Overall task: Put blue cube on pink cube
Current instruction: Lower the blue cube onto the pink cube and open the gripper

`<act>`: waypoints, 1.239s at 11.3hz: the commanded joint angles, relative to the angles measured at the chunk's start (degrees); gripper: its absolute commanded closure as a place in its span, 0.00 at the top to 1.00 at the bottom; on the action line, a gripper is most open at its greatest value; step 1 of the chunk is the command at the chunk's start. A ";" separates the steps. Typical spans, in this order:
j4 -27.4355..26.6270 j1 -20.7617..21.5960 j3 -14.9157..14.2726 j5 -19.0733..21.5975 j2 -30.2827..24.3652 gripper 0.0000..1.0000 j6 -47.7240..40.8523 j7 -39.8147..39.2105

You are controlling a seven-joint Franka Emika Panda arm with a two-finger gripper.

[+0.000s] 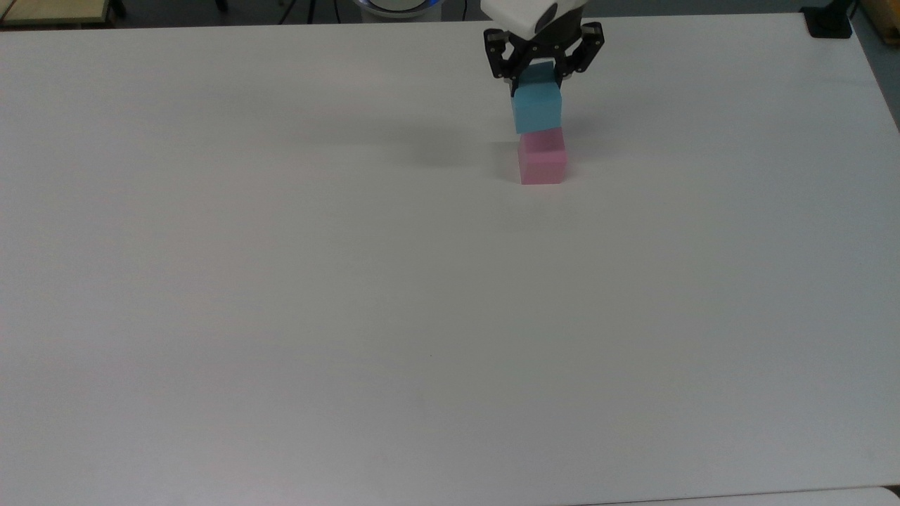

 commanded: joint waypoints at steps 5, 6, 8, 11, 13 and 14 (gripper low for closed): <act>-1.72 3.96 0.11 -8.32 5.88 0.36 6.95 10.36; -1.72 4.14 0.11 -8.42 5.88 0.36 6.95 10.98; -2.16 5.19 0.11 -8.51 5.88 0.35 6.86 11.42; -2.86 5.80 0.11 -8.77 5.97 0.35 6.95 11.51; -2.95 6.69 0.11 -9.29 6.23 0.35 6.95 13.17; -2.95 6.77 0.11 -9.73 6.76 0.35 6.86 13.27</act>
